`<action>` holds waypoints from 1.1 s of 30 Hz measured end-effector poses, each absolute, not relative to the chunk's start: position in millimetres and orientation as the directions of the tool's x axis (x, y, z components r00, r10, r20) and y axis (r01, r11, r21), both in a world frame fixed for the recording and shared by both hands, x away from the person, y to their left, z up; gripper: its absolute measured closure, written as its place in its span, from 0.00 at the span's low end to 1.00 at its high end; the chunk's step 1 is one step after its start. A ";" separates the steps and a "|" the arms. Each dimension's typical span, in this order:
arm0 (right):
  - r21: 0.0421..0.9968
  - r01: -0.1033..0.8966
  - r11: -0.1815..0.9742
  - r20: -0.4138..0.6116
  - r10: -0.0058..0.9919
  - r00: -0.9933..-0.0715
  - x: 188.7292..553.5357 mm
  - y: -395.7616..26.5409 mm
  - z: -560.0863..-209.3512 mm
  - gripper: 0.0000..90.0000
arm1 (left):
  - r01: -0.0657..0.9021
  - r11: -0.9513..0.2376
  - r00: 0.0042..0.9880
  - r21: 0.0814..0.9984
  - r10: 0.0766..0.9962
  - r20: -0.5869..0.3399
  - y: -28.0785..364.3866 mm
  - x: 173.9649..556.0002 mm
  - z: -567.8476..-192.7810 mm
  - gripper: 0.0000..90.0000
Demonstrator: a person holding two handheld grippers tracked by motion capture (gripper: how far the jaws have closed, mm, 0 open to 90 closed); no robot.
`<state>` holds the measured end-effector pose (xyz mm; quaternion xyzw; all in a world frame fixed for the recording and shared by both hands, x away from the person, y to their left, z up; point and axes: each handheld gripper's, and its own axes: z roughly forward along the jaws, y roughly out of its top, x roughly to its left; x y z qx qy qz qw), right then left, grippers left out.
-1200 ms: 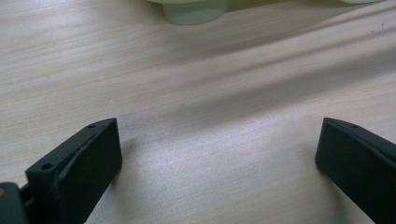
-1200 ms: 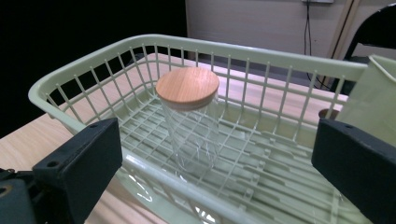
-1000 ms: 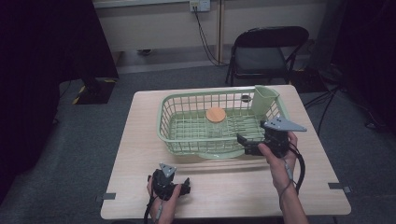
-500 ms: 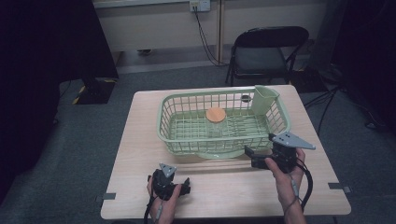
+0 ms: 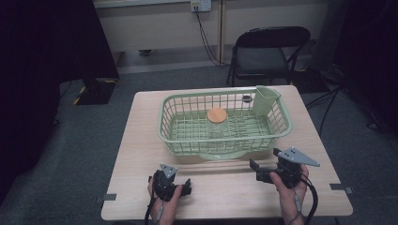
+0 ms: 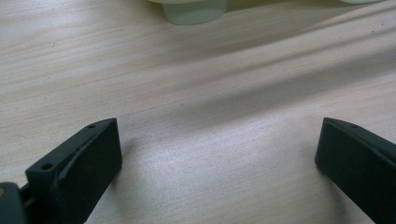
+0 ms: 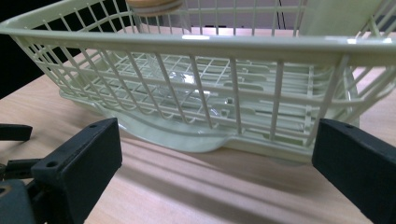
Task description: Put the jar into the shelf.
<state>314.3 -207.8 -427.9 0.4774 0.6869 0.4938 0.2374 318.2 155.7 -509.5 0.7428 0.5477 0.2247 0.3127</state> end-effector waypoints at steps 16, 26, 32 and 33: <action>0.865 0.489 0.111 0.117 0.904 -0.411 307.3 -201.2 -461.1 0.02 | 0.673 -0.205 0.299 0.711 0.954 -0.009 155.7 318.2 -509.5 0.00; 0.810 0.556 0.187 0.067 0.912 -0.405 307.3 -189.5 -489.8 0.02 | 0.673 -0.205 0.299 0.711 0.954 -0.009 155.7 318.2 -509.5 0.00; 0.779 0.588 0.220 0.046 0.914 -0.402 308.0 -184.8 -499.5 0.03 | 0.673 -0.204 0.299 0.711 0.954 -0.009 155.7 318.2 -509.5 0.00; 0.773 0.594 0.222 0.048 0.914 -0.404 308.2 -184.4 -500.5 0.03 | 0.673 -0.205 0.299 0.711 0.954 -0.009 155.7 318.2 -509.5 0.00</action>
